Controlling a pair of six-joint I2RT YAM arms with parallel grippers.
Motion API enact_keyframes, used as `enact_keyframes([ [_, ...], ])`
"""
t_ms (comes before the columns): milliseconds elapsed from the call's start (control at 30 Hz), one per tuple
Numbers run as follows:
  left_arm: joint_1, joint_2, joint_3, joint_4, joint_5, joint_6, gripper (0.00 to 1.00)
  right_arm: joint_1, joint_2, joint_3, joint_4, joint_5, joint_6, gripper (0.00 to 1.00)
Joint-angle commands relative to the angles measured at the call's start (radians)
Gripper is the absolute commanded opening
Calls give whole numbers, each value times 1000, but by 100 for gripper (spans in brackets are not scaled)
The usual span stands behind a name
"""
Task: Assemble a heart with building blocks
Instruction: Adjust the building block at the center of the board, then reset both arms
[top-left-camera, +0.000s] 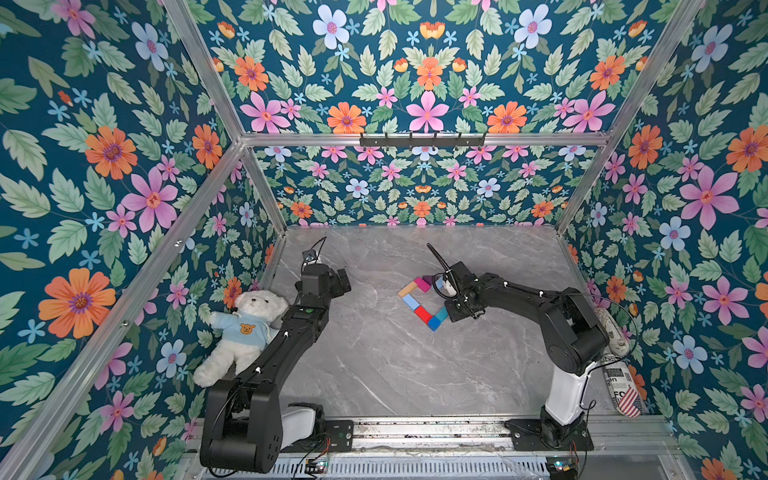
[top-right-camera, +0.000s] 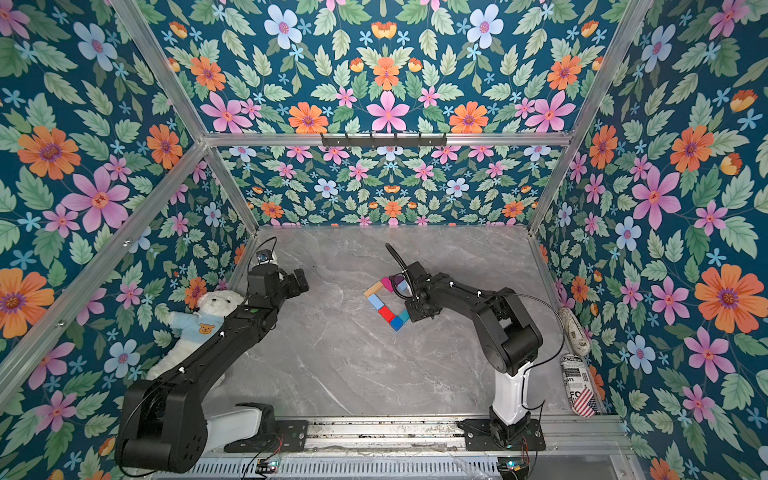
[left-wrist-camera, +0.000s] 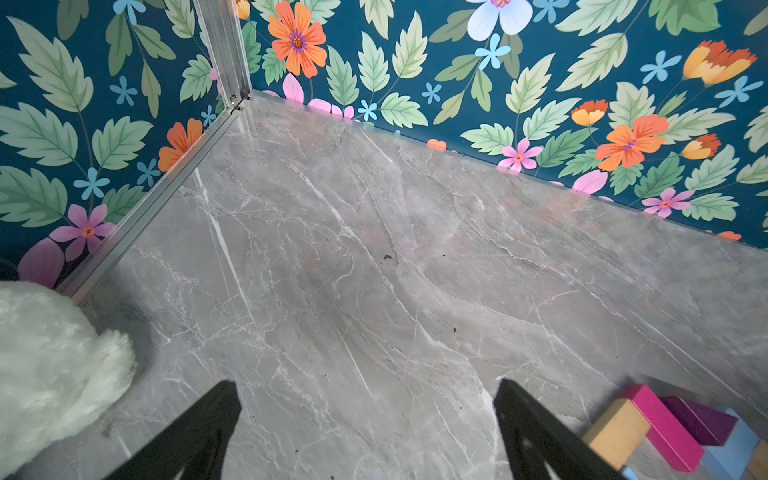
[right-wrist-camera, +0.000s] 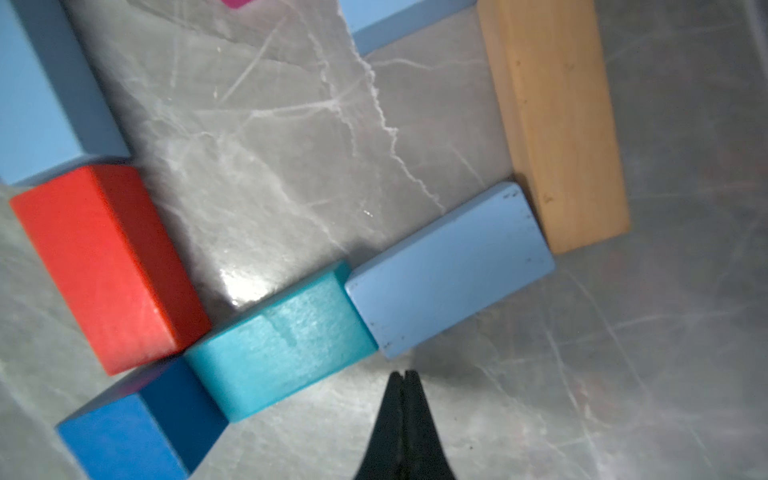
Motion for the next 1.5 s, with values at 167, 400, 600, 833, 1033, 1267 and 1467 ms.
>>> enact_keyframes([
  [167, 1, -7, -1, 0, -15, 1, 100, 1, 13, 17, 12, 0, -8, 0],
  [400, 1, -7, -1, 1, -18, 2, 100, 1, 21, 24, 10, 0, -10, 0],
  [600, 1, -7, -3, 1, -18, 2, 100, 1, 21, 25, 6, 0, -12, 0],
  [833, 1, -17, -5, -3, -22, 8, 100, 0, -53, -14, 9, 9, -19, 0],
  [1033, 1, -28, -4, -6, -18, 12, 100, -2, -213, -25, -12, 73, -24, 0],
  [1267, 3, -47, 5, 4, -29, 32, 99, -154, -472, -33, 66, 54, 51, 64],
  [1467, 57, -55, 50, 30, -21, 41, 100, -329, -743, -234, 324, 32, 160, 99],
])
